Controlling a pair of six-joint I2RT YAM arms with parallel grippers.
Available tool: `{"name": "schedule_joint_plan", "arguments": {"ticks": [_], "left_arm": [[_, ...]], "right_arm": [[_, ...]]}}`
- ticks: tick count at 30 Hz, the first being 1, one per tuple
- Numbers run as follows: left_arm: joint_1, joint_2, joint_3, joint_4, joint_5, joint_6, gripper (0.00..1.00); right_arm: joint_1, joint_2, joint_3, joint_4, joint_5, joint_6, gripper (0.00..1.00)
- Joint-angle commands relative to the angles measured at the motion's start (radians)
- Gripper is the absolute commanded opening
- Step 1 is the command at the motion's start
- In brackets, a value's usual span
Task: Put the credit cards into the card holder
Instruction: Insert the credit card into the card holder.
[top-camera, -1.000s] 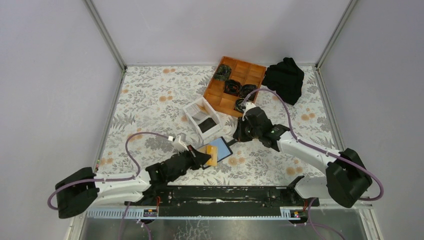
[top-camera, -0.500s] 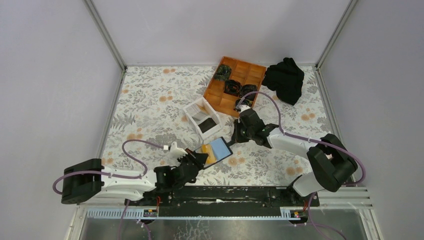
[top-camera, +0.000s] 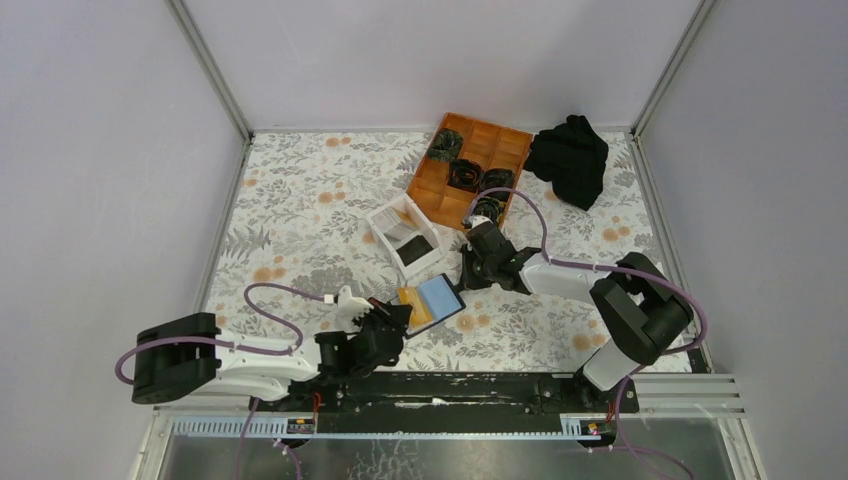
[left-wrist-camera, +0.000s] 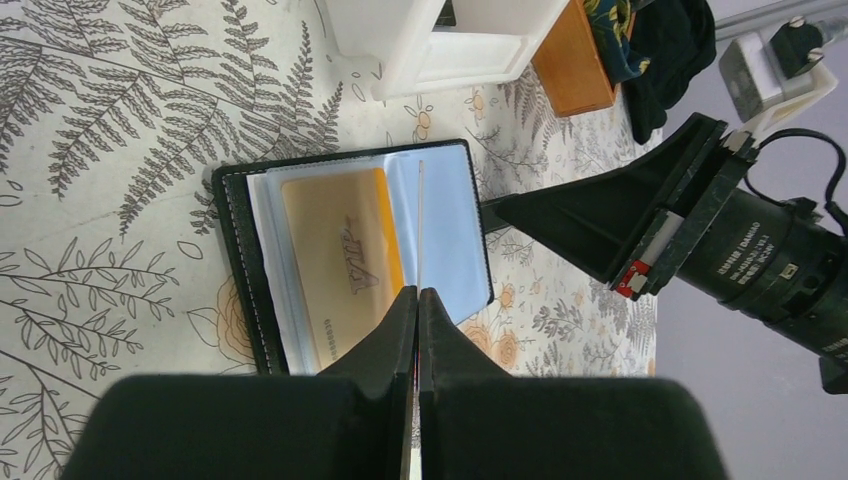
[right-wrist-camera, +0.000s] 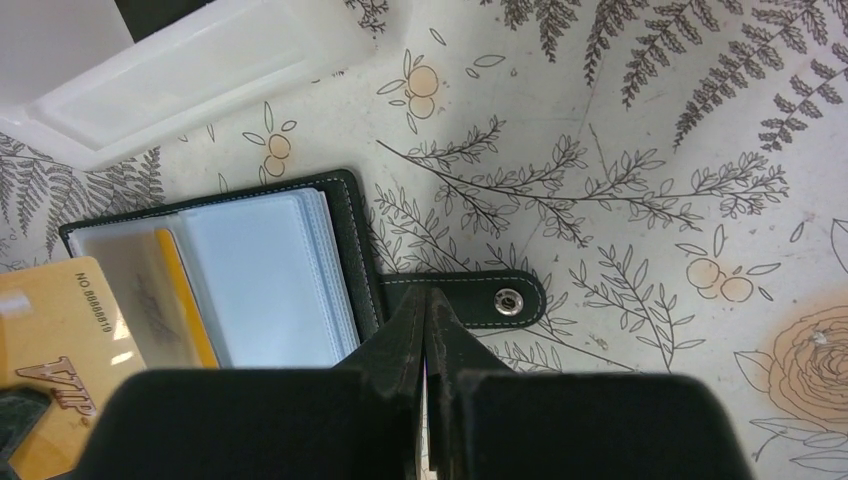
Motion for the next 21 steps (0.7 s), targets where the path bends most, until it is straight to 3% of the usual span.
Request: {"name": "schedule_joint_plan", "arguments": {"ticks": [1, 21], "left_arm": [[-0.006, 0.043, 0.023, 0.036, -0.057, -0.004, 0.00], [0.003, 0.082, 0.020, 0.114, -0.048, 0.031, 0.00]], "right_arm": [[0.022, 0.019, 0.050, 0.038, 0.046, -0.015, 0.00], [0.122, 0.055, 0.015, 0.059, 0.108, 0.039, 0.00]]}}
